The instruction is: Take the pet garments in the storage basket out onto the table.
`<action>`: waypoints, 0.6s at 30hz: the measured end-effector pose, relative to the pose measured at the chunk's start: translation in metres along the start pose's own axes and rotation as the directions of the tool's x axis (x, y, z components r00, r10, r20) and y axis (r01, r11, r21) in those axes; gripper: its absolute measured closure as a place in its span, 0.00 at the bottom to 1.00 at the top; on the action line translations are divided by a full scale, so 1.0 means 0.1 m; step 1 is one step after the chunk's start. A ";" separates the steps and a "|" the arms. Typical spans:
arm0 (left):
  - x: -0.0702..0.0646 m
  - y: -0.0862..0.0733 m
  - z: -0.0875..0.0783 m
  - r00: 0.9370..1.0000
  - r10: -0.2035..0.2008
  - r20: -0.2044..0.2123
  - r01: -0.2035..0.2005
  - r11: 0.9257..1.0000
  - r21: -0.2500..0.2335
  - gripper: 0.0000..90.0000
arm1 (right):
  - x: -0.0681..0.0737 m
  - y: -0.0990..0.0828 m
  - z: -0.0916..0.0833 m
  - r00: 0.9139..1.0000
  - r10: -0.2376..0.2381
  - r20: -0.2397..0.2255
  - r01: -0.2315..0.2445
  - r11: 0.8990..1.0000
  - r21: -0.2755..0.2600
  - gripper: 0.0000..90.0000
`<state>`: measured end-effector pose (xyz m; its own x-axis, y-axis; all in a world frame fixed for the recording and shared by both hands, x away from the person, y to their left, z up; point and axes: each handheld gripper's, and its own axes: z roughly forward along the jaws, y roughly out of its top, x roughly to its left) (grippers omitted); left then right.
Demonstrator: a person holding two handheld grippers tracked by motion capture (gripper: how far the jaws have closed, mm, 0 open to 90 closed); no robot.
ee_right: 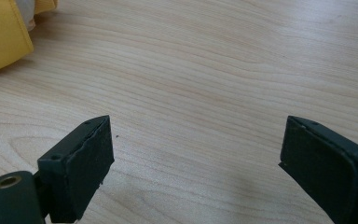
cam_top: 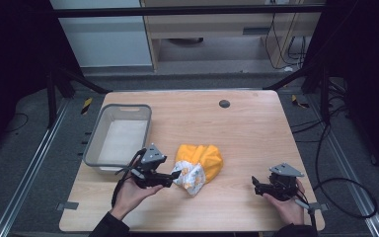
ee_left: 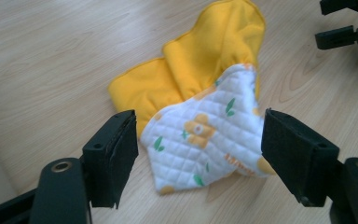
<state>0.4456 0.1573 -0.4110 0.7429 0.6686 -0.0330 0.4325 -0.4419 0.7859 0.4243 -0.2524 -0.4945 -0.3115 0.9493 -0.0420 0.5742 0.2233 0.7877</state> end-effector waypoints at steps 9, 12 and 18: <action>0.17 -0.30 -0.27 0.996 -0.069 -0.060 0.066 0.997 -0.048 0.27 | 0.02 0.00 -0.01 1.000 -0.003 -0.003 0.003 1.000 -0.002 0.10; 0.20 -0.40 -0.35 0.993 -0.085 -0.086 0.079 0.995 -0.066 0.26 | 0.02 0.00 0.00 1.000 -0.005 -0.003 0.005 1.000 -0.003 0.10; 0.29 -0.65 -0.46 0.984 -0.115 -0.133 0.105 0.991 -0.080 0.25 | 0.02 0.00 0.00 1.000 -0.011 -0.003 0.011 1.000 -0.004 0.10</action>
<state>0.4158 0.2324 -0.4345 0.6136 0.7886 -0.0402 0.4653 -0.3200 0.8253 0.4235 -0.2508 -0.4943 -0.3203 0.9461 -0.0486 0.5675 0.2327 0.7898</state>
